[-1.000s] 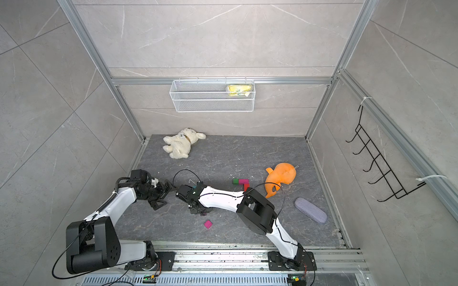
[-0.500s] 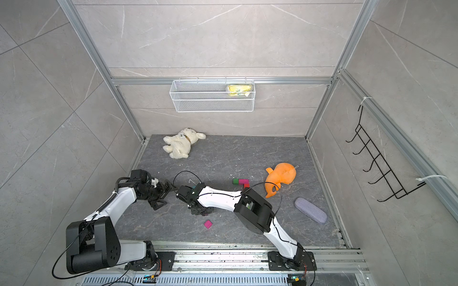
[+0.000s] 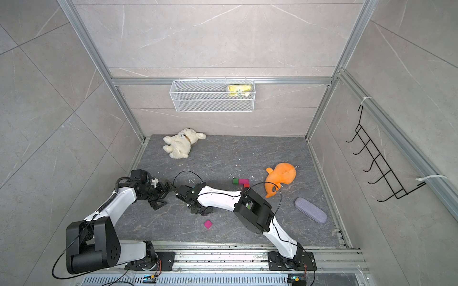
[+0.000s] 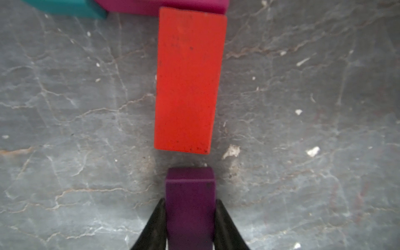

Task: Assemble the number 7 with building blocks
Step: Assemble the building block at the center of the board.

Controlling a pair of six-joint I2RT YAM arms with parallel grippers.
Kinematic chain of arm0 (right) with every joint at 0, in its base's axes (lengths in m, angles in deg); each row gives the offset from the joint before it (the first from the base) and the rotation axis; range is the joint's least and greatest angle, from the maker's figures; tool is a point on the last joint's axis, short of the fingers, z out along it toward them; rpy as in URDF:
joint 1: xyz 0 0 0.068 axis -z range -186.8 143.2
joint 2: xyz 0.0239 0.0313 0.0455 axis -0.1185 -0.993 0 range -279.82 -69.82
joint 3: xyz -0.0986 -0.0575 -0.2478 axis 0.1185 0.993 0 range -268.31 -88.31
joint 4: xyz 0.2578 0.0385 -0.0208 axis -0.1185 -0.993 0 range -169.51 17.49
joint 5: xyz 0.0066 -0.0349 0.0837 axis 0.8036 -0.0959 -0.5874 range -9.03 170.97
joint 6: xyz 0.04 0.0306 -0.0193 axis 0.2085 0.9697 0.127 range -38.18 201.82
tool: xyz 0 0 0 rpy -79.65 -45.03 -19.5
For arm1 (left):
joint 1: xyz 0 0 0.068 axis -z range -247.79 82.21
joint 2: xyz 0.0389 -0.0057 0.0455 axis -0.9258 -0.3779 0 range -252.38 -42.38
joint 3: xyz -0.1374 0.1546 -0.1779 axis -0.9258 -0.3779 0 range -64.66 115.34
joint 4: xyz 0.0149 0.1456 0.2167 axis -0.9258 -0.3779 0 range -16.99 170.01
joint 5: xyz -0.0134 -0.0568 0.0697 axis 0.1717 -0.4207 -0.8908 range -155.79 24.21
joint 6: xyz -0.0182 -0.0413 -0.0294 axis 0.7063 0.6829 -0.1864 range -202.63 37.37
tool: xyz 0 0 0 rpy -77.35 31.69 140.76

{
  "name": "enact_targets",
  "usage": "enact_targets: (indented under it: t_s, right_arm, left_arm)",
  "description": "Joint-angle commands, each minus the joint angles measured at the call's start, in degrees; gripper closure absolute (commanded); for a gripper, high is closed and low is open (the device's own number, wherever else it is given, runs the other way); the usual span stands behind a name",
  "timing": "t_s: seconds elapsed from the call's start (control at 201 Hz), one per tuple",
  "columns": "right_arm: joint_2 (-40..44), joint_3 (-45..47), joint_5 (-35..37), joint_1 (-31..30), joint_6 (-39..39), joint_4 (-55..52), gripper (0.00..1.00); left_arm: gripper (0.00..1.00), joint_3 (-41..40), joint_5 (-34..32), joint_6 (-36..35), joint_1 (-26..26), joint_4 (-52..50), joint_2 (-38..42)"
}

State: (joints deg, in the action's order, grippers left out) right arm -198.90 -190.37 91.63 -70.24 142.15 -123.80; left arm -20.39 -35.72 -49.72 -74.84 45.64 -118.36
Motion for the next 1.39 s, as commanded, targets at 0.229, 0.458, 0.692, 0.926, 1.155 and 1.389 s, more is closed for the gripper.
enact_targets:
  t_s: [0.229, 0.458, 0.692, 0.926, 1.155, 1.389]
  right_arm:
    - [-2.7, -2.07, -1.58, 1.3, 4.48, -0.76, 0.65]
    - [-3.62, -2.97, -2.47, 1.3, 4.94, -0.22, 0.64]
    - [-4.59, -4.2, -3.1, 1.29, 4.98, -0.2, 0.55]
    - [-2.46, -3.24, -2.08, 0.75, 6.03, -0.04, 0.45]
    - [-1.36, -3.32, -0.24, -0.19, 5.86, -1.6, 0.45]
    - [-0.51, -2.97, 1.35, -0.61, 5.94, -2.48, 0.46]
  left_arm:
    - [0.0, 0.18, 0.48, -1.27, 0.28, -0.31, 1.16]
    - [0.0, 0.11, 0.61, -1.26, 0.31, -0.23, 1.19]
    - [0.0, 0.11, 0.61, -1.18, 0.38, -0.17, 1.28]
    - [0.0, 0.0, 0.54, -1.24, 0.44, -0.25, 1.23]
    - [0.0, 0.02, 0.35, -1.18, 0.54, -0.18, 1.37]
    - [0.0, -0.06, 0.26, -0.96, 0.61, -0.24, 1.31]
